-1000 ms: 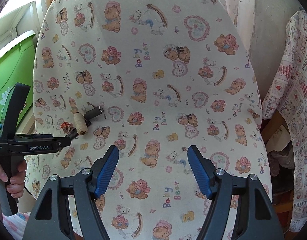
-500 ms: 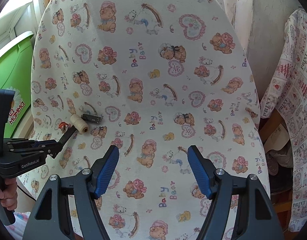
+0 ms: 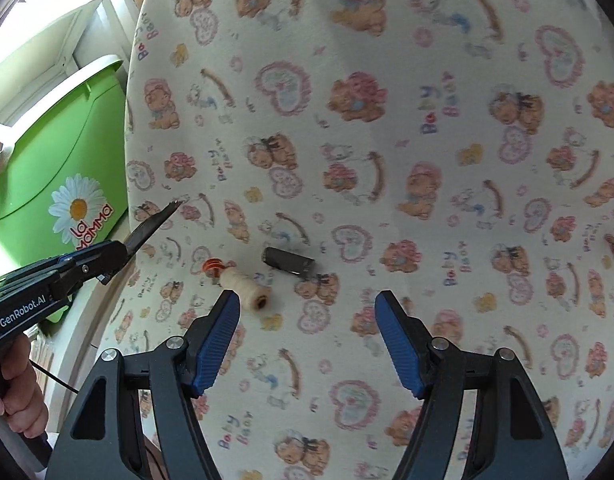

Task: Collect trash
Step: 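Grasp the orange-black sachet with the left gripper while the right gripper grasps the cream spool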

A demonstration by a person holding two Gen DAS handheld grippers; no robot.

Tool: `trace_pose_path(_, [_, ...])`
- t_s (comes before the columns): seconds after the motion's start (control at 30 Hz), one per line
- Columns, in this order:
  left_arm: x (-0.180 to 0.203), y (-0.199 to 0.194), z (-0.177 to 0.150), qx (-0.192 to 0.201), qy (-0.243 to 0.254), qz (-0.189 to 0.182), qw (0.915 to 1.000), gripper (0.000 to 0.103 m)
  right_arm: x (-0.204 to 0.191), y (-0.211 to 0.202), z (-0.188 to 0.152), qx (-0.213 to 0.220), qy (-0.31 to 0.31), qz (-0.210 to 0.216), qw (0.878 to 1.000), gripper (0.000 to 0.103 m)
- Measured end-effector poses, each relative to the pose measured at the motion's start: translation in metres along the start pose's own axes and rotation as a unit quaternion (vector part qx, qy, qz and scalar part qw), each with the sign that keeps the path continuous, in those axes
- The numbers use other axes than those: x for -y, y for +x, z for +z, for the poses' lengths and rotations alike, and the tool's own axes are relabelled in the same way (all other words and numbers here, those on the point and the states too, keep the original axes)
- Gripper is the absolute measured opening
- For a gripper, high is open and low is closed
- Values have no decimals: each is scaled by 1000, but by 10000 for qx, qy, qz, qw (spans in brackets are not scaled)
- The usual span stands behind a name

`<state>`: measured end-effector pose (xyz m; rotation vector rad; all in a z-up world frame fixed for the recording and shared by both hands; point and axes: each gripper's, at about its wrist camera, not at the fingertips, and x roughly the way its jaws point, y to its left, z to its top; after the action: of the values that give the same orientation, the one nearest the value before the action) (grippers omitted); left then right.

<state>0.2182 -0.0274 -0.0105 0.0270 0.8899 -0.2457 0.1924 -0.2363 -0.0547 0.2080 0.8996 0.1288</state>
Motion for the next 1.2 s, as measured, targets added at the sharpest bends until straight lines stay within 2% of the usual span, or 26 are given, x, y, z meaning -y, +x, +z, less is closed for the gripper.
trace_pose_path(0.07, [-6,0,2,43,-80,70,9999,14,-12,13,-1,-38,1,107,9999,71])
trace_pose_path(0.13, [-8,-1,2,129,-23,310,9994,14,-26,25,-3,-98,-48,212,9997,68])
trace_pose_path(0.2, [-6,0,1,148,128,481,9986,14,-39,36,-4,-84,-183,113,9997,66])
trace_pose_path(0.33, [-10,0,2,154,14,393,9991,14,-62,53,-4,85,-735,-242,9970,64])
trace_pose_path(0.47, [-11,-1,2,177,25,417,9990,13,-64,71,-4,-222,-775,-14,9967,60])
trace_pose_path(0.5, [-11,-1,2,161,3,395,9991,12,-65,73,-5,-211,-913,-64,9956,56])
trace_pose_path(0.53, [-11,0,3,143,-21,375,9992,0,-66,74,-6,-212,-1046,-131,9942,53])
trace_pose_path(0.57, [-12,1,3,109,-44,346,9993,0,-65,75,-7,-215,-1114,-219,9933,40])
trace_pose_path(0.6, [-12,2,3,74,-85,283,9995,0,-63,75,-8,-243,-1115,-304,9930,28])
trace_pose_path(0.73, [-15,9,2,-166,-208,8,9996,0,-47,69,-8,-331,-707,-74,9969,26])
trace_pose_path(0.87, [-19,19,1,-381,-367,-34,9986,0,-30,46,-8,-233,-352,55,9991,26])
trace_pose_path(0.9, [-20,23,1,-441,-402,-100,9982,5,-26,40,-9,-218,-304,-22,9993,26])
trace_pose_path(0.93, [-21,27,1,-533,-441,-199,9974,18,-23,34,-10,-209,-289,-136,9993,26])
trace_pose_path(1.0, [-24,36,1,-660,-583,-353,9955,29,-15,24,-11,-224,-303,-471,9982,26])
trace_pose_path(1.07, [-25,46,-1,-804,-657,-317,9941,32,-6,18,-14,-360,-336,-1053,9932,26])
trace_pose_path(1.1, [-24,52,-2,-896,-666,-267,9934,37,-2,13,-16,-340,-315,-1188,9918,26])
trace_pose_path(1.13, [-23,57,-3,-959,-666,-211,9929,41,3,11,-18,-348,-262,-1233,9914,26])
trace_pose_path(1.2, [-20,66,-5,-1041,-656,-56,9924,41,12,8,-19,-493,-138,-1147,9921,26])
